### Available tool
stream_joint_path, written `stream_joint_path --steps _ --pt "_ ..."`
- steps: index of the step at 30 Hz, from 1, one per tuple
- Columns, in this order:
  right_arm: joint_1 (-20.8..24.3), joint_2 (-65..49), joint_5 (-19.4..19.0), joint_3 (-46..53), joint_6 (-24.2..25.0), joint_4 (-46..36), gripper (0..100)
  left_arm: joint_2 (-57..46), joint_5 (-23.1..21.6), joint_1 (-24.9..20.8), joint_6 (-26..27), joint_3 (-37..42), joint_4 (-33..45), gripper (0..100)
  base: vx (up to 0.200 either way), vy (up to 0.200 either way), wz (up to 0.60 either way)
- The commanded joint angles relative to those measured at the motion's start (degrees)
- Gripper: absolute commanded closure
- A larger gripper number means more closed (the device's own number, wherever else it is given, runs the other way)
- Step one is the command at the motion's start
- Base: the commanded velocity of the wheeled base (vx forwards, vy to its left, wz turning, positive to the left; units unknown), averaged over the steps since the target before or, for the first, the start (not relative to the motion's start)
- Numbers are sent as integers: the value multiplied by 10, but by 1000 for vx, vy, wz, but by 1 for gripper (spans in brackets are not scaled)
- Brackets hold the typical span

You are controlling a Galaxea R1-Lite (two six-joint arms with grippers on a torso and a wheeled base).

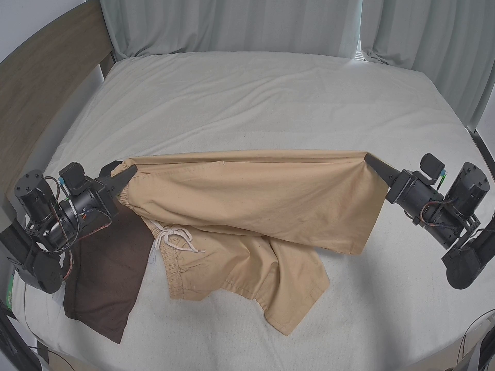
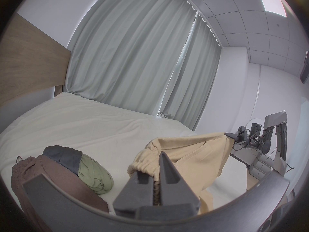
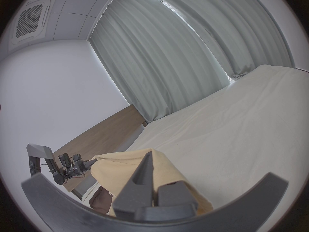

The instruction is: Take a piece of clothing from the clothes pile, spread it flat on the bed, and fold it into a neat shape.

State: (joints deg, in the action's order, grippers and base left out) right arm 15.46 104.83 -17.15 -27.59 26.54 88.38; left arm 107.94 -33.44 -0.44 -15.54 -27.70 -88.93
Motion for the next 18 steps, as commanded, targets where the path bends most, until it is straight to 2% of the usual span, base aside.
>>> stream_joint_path --steps 1,6,12,18 --pt "2 1 0 1 0 0 100 1 1 0 0 -2 0 100 0 0 0" --pt "5 1 0 -4 -2 -1 100 3 6 -4 -5 -10 0 100 0 0 0" --pt "-7 50 1 -66 -5 -1 100 7 8 2 -28 -17 1 100 0 0 0" --pt "-26 84 -3 -96 -3 -1 100 21 20 5 -70 -39 1 100 0 0 0"
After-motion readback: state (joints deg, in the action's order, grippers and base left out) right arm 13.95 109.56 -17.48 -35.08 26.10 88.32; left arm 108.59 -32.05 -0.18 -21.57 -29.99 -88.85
